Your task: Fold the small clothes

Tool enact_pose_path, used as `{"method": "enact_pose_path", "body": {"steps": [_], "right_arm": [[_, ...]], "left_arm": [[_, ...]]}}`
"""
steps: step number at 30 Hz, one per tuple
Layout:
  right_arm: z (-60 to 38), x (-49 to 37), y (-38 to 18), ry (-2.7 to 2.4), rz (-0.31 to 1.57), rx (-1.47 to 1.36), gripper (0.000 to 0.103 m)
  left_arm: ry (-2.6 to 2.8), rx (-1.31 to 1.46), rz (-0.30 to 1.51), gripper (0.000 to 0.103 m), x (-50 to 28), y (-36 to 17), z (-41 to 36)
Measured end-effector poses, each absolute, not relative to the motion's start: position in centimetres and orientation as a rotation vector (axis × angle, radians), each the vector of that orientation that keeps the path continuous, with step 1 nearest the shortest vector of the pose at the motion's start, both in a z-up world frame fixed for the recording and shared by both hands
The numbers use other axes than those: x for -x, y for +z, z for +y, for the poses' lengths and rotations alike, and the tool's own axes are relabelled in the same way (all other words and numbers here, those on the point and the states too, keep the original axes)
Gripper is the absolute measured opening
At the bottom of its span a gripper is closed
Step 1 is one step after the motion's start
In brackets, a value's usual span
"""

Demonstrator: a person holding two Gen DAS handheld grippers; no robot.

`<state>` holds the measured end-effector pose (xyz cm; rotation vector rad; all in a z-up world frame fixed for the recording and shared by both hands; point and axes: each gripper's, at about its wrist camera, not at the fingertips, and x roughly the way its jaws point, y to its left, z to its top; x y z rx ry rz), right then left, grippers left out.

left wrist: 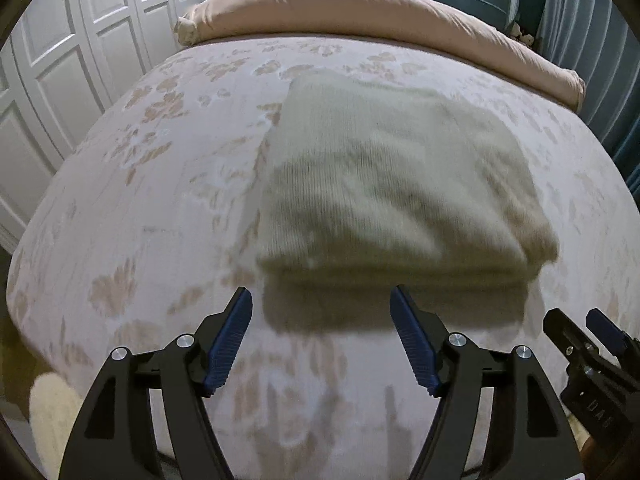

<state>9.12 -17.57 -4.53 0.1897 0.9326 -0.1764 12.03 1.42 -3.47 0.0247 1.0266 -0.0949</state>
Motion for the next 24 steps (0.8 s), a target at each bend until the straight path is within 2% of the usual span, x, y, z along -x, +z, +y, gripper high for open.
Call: {"method": "enact_pose_path", "body": {"steps": [19,22,24], "right_arm": [[-14.2,-5.1,-9.3,-0.167,0.984,-0.120,0.080],[-14.3,-5.1,-9.8,-0.159,0.988,-0.120,0.081],[-14.3,-5.1,-10.0,-0.153,0.986,-0.112,0.082]], "left_arm": [[-0.032,-0.103,1.040,0.071,-7.0,-8.5,0.1],[-0.017,-0.121,1.031,0.076,-6.7,-8.8,-0.1],[0.007,-0.110,1.039,0.088,-6.9,-9.0,0.4]]}}
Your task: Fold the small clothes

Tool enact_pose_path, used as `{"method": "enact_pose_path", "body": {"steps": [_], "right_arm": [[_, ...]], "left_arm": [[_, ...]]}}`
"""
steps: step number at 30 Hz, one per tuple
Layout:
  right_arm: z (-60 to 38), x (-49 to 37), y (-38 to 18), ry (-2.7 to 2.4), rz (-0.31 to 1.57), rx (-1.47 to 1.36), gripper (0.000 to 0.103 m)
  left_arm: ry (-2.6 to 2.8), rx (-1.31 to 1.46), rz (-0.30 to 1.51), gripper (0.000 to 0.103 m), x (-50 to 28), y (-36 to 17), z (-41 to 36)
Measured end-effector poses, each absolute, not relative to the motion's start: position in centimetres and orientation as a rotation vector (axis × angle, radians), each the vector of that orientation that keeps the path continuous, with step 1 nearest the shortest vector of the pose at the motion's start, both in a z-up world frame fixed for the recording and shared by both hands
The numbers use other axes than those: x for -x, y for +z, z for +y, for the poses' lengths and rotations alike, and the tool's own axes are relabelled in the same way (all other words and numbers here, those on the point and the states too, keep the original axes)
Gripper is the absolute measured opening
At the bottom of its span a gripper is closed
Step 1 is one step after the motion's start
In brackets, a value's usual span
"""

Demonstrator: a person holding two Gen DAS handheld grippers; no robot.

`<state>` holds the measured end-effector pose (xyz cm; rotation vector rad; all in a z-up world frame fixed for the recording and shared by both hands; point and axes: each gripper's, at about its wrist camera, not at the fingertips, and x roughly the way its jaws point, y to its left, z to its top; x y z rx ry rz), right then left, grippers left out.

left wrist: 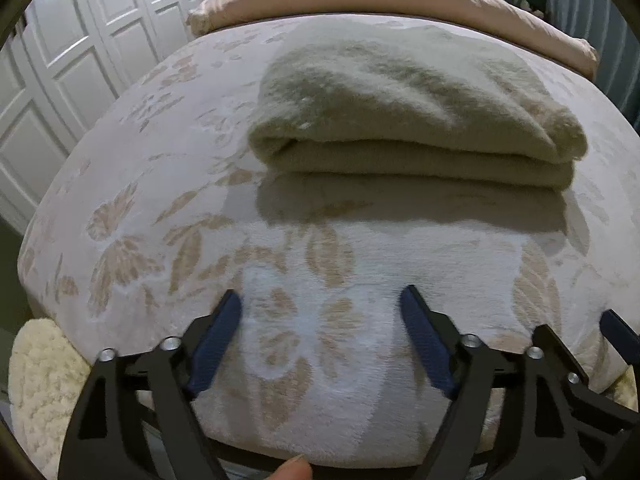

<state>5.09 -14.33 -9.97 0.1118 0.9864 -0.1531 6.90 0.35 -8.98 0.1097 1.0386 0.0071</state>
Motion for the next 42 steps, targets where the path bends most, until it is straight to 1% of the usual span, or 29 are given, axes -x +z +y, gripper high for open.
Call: {"method": "enact_pose_path", "body": {"steps": [2,3,4,9,11,15,20,28,32,42], "right_arm": [[-14.2,-5.0,-10.1,-0.144,0.981,-0.107,0.085],[-14.1,-4.9,-10.2,-0.133,0.981,-0.096,0.092],[-13.5,-5.0,-10.3,-0.118,0.983,-0.074,0.094],[-10.2,-5.3,-9.9,-0.066,0.969,0.034,0.093],[-10.1,-5.3,-9.8,-0.070,0.979,0.046,0.093],[-12.3,-4.7,-9.6,-0.112,0.989,-0.022,0.093],[-14.6,-5.3,-8.3,-0.147,0.970,-0.138,0.093],[-12.1,-6.8,-9.4,-0.135,0.995,-0.088,0.092],[-12.7,-7.0,-9.7,-0.134,0.997,-0.082,0.092],[-12.8,-7.0,-10.1,-0.133,0.999,-0.091,0.094]], "left_arm": [[0.018,-0.075,1.059,0.092,-7.2,-9.1,1.0],[0.012,-0.059,1.067,0.092,-7.3,-9.1,1.1],[0.013,-0.063,1.071,0.093,-7.4,-9.1,1.1],[-0.003,-0.170,1.020,0.092,-6.9,-8.3,0.1],[0.002,-0.149,1.002,0.092,-6.6,-7.6,0.7],[0.019,-0.056,1.006,0.092,-6.9,-6.8,3.0],[0.010,-0.062,1.053,0.092,-7.7,-8.5,3.9],[0.002,-0.059,1.049,0.093,-8.0,-9.3,3.9],[0.012,-0.058,1.056,0.098,-7.3,-9.4,3.4],[-0.009,-0.071,1.063,0.098,-8.4,-9.6,4.1]]}}
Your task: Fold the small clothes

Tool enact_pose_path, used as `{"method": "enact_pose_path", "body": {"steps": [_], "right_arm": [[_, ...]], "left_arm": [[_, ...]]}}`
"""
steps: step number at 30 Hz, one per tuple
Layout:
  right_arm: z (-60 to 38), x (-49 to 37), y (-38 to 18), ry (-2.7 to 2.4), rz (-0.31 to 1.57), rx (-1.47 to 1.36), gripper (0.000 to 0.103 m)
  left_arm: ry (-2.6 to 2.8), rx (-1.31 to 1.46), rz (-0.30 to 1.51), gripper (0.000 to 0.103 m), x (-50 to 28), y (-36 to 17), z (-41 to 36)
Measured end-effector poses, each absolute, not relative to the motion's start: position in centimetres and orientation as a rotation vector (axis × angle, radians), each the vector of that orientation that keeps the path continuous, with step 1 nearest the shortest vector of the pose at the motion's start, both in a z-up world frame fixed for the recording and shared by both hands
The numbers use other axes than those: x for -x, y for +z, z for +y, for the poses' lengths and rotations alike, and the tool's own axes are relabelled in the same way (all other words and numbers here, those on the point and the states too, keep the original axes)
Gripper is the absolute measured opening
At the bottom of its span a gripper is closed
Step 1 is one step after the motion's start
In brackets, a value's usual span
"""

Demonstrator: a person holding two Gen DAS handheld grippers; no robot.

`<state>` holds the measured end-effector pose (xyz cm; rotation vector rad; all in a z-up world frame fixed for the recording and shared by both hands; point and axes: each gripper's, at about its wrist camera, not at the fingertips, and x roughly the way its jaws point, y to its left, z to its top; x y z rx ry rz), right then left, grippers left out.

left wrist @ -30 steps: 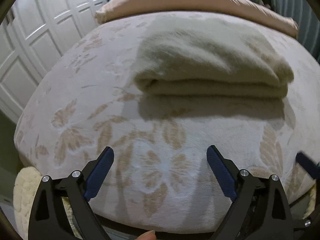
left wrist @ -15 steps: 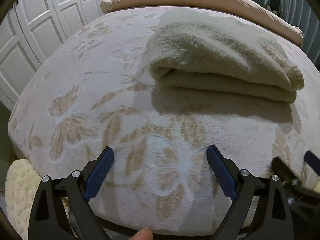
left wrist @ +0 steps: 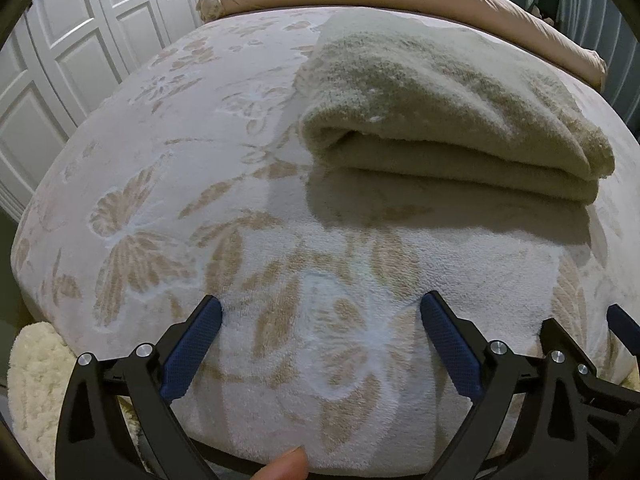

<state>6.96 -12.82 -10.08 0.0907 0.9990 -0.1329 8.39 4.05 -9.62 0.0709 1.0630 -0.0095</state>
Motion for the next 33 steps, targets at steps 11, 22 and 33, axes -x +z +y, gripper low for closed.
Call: {"method": "enact_pose_path", "body": {"steps": [11,22,33], "right_arm": [[-12.6,-7.1,-10.3,-0.141,0.997,-0.092,0.095],[-12.9,-7.1,-10.3,-0.139,0.997,-0.091,0.095],[-12.7,-7.0,-9.1,-0.180,0.994,-0.099,0.094]], "left_arm": [[-0.004,-0.068,1.063,0.098,-8.5,-9.9,4.1],[0.000,-0.066,1.065,0.098,-8.4,-9.9,4.1],[-0.004,-0.079,1.052,0.083,-8.1,-8.3,3.4]]}}
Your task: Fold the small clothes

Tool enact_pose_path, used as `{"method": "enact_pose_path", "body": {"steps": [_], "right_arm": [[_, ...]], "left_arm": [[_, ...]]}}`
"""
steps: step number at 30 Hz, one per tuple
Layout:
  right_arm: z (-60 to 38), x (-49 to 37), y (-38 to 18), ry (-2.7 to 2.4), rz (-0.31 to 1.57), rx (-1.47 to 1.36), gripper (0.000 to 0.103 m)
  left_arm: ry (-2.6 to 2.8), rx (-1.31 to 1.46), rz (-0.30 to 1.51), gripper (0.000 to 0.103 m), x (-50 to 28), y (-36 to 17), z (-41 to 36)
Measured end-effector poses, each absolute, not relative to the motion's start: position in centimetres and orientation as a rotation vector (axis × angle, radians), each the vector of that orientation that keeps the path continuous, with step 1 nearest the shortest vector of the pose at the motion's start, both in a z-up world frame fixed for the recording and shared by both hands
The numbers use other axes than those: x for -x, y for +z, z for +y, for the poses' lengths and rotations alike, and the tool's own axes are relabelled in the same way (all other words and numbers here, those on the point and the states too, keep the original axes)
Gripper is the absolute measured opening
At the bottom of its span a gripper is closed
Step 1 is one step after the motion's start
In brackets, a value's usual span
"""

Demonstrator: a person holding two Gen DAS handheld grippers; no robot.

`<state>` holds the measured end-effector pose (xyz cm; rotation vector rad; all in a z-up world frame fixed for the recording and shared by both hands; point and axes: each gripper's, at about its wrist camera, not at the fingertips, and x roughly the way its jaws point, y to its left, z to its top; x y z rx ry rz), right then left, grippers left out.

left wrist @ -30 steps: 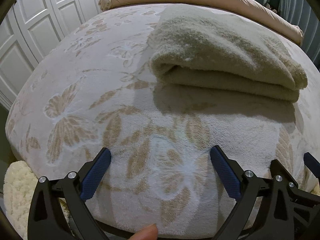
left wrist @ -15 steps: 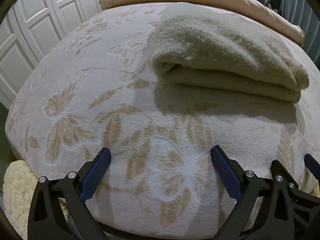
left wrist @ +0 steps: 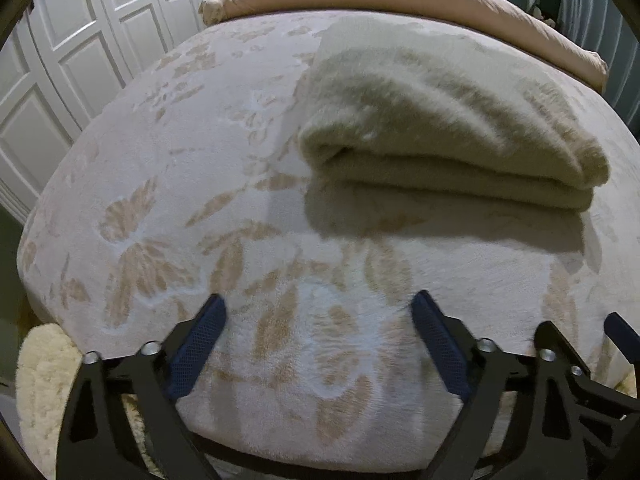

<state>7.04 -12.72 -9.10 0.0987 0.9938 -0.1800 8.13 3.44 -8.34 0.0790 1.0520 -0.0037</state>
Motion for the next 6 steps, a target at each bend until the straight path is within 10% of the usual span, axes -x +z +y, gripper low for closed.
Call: {"method": "enact_pose_path", "body": {"steps": [6], "right_arm": [[-13.0,-7.4,-6.3,-0.200,0.939,-0.114,0.094]], "left_arm": [[-0.006,-0.060,1.008,0.082,-8.6,-5.8,3.2]]}}
